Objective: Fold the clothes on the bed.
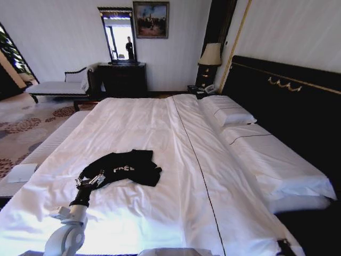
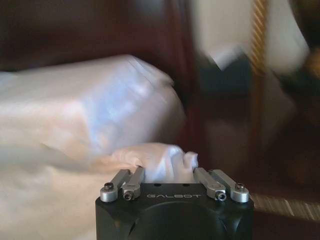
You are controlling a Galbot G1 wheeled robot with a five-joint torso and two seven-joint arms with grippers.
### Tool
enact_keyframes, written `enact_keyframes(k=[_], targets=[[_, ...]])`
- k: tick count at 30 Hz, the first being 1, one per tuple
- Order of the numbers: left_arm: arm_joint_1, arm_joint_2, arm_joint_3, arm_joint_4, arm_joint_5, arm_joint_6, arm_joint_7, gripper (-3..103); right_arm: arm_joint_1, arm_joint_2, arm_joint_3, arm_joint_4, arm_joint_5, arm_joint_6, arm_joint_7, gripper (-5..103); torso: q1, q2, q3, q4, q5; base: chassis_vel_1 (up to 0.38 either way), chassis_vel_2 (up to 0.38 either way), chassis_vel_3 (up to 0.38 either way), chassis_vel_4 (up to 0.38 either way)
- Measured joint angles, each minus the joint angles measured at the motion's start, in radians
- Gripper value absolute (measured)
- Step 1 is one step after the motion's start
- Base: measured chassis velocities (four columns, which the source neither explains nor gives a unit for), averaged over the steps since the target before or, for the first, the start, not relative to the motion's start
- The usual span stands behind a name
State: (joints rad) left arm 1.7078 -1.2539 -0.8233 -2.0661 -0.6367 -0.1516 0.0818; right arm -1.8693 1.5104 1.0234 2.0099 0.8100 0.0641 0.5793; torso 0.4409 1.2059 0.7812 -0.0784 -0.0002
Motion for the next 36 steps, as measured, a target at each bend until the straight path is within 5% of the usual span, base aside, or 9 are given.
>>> enact_keyframes(k=[6, 8, 11, 15, 21, 26, 30, 33, 36], targets=[[0.017, -0.01, -0.008, -0.022, 0.018, 0.013, -0.001, 100, -0.023, -0.028, 0.062, 0.066, -0.265, -0.038, -0.046, 54, 0.0, 0.0, 0.0, 0.0014, -0.0001, 0.0, 0.0, 0.0, 0.0], [0.019, -0.018, -0.014, -0.036, 0.02, 0.021, -0.002, 100, -0.06, -0.043, 0.092, 0.083, -0.334, -0.116, -0.033, 65, 0.0, 0.0, 0.0, 0.0011, -0.0005, 0.0, 0.0, 0.0, 0.0], [0.017, -0.031, -0.018, -0.043, 0.021, 0.027, -0.004, 100, -0.094, -0.048, 0.082, 0.101, -0.26, -0.184, 0.036, 71, 0.0, 0.0, 0.0, 0.001, 0.0001, 0.0, 0.0, 0.0, 0.0], [0.011, -0.066, -0.014, -0.043, 0.029, 0.028, -0.006, 100, -0.15, -0.04, 0.033, 0.153, -0.009, -0.241, 0.197, 91, 0.0, 0.0, 0.0, 0.0011, 0.0004, 0.0, 0.0, 0.0, 0.0], [0.008, -0.095, -0.007, -0.036, 0.03, 0.018, -0.007, 100, -0.18, -0.058, 0.038, 0.222, 0.055, -0.231, 0.215, 100, 0.0, 0.0, 0.0, 0.0008, 0.0002, 0.0, 0.0, 0.0, 0.0], [0.049, -0.119, 0.005, -0.087, 0.021, 0.042, -0.02, 100, -0.112, -0.146, 0.032, 0.267, 0.072, -0.16, 0.091, 100, 0.0, 0.0, 0.0, 0.0017, 0.0001, 0.0, 0.0, 0.0, 0.0], [0.103, -0.123, 0.005, -0.152, -0.011, 0.063, -0.021, 100, -0.045, -0.196, -0.023, 0.258, 0.129, -0.06, -0.091, 100, 0.0, 0.0, 0.0, 0.0017, 0.0005, 0.0, 0.0, 0.0, 0.0], [0.143, -0.144, -0.002, -0.201, -0.046, 0.079, -0.022, 100, 0.017, -0.231, -0.085, 0.208, 0.136, 0.05, -0.344, 100, 0.0, 0.0, 0.0, 0.0015, 0.0005, 0.0, 0.0, 0.0, 0.0], [0.16, -0.153, -0.004, -0.214, 0.014, 0.083, -0.022, 100, 0.053, -0.264, -0.12, 0.183, 0.099, 0.077, -0.469, 100, 0.0, 0.0, 0.0, 0.0015, 0.0005, 0.0, 0.0, 0.0, 0.0]])
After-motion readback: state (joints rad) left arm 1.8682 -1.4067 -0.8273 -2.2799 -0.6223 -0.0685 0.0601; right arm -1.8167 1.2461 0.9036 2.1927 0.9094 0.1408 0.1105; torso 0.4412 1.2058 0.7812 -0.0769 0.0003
